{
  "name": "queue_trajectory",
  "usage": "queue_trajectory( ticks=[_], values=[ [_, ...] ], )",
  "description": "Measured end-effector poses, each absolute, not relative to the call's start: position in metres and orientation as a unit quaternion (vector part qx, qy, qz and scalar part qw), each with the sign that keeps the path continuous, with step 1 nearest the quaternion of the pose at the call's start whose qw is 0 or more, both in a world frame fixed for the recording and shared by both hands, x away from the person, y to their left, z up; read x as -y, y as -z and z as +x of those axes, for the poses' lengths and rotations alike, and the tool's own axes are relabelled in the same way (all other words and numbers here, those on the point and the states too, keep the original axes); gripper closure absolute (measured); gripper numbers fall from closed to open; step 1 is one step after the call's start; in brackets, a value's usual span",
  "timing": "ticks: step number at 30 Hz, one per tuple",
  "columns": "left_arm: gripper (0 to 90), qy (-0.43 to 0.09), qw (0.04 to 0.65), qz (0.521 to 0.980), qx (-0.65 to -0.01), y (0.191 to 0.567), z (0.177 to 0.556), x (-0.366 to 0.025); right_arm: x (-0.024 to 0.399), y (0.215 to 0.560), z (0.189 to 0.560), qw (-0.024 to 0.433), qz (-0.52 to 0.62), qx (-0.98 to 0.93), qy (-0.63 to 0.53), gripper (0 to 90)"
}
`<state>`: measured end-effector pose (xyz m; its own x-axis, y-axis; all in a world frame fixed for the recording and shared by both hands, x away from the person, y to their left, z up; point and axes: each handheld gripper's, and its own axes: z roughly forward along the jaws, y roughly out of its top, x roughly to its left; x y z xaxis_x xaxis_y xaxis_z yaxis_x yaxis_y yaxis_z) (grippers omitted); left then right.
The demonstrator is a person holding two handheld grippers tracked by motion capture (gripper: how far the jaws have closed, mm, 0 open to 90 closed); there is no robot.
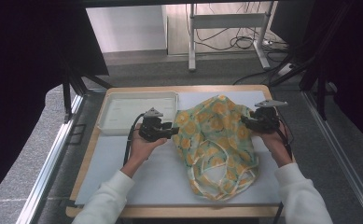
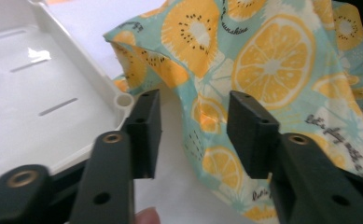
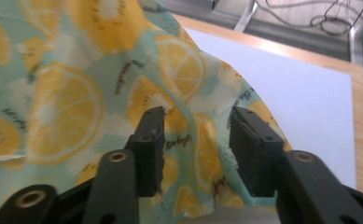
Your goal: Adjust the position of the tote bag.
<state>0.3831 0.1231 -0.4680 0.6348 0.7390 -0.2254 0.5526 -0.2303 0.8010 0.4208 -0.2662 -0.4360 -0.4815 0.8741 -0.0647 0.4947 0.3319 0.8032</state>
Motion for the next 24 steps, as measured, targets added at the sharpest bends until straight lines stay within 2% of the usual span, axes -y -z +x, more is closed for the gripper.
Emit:
queue_trajectory(
  ticks=[10,24],
  values=[
    [40.3,-0.112,0.456,0.788,-0.398,0.456,0.356,-0.125,0.279,0.435,0.379,0.233,0.423,-0.776,-0.406,45.9],
    [36.2,-0.09,0.446,0.808,-0.374,0.453,0.322,-0.118,0.281,0.444,0.343,0.202,0.404,-0.792,-0.411,40.4]
  ],
)
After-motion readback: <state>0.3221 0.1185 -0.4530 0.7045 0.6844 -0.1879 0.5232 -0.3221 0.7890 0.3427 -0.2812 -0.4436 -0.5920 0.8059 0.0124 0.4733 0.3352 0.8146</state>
